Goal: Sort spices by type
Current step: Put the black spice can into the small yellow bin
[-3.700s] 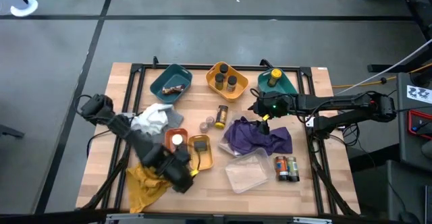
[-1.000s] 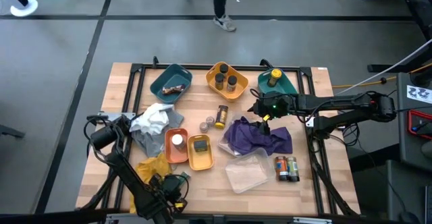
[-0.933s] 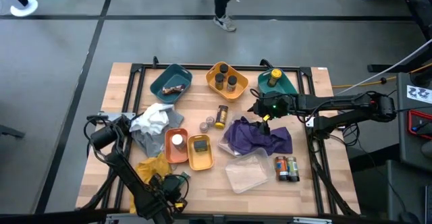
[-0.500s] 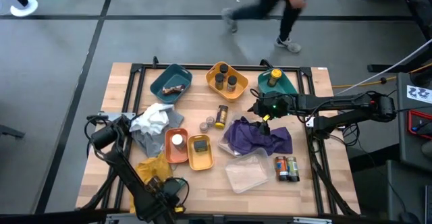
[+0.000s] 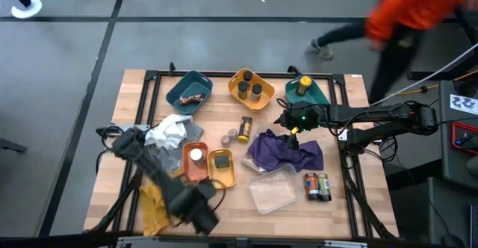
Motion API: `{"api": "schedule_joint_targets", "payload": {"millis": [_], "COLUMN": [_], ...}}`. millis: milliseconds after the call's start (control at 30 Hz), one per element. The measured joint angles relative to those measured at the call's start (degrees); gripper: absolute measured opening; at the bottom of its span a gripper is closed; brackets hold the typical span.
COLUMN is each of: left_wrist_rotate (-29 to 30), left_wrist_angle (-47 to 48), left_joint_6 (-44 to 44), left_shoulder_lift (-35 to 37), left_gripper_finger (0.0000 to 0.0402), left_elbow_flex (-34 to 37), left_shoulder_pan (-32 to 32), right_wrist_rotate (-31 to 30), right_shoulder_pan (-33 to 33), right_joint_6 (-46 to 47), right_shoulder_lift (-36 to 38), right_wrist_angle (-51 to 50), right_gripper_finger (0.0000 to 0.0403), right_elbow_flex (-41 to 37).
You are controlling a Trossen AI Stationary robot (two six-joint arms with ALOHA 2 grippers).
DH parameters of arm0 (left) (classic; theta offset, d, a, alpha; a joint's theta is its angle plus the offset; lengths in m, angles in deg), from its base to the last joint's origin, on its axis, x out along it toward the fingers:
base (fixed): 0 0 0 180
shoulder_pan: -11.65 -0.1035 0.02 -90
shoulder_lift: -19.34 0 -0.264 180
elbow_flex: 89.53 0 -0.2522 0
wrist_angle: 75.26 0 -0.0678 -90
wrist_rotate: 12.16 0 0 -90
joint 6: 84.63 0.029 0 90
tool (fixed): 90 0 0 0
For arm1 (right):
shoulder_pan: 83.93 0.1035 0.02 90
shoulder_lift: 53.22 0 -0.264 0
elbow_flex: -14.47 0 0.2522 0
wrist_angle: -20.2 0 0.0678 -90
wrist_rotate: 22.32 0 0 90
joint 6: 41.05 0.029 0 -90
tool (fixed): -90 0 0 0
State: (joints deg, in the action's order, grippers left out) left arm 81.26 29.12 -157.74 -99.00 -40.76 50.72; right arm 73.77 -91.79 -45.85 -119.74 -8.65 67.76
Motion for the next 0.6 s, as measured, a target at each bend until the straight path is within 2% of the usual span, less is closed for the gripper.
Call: {"api": "schedule_joint_targets", "payload": {"millis": [300, 433, 600], "left_wrist_rotate": [-13.88, -17.69, -19.75], "left_wrist_angle": [-0.65, -0.57, -0.58], "left_joint_6": [21.56, 27.50, 31.69], "left_shoulder_lift": [0.83, 0.83, 0.83], "left_gripper_finger": [0.0114, 0.0114, 0.0114], "left_elbow_flex": [-2.24, -2.27, -2.27], "left_shoulder_pan": [-16.37, -21.77, -25.86], "right_wrist_rotate": [0.00, 0.00, 0.00], "right_shoulder_pan": [-0.02, -0.02, -0.02], "right_joint_6": [-0.06, -0.11, -0.11], "right_shoulder_lift": [0.00, 0.02, 0.02], "right_wrist_angle": [-0.26, -0.26, -0.28], "right_gripper_finger": [0.0301, 0.0301, 0.0301], "right_elbow_flex": [0.00, 0.00, 0.00]}}
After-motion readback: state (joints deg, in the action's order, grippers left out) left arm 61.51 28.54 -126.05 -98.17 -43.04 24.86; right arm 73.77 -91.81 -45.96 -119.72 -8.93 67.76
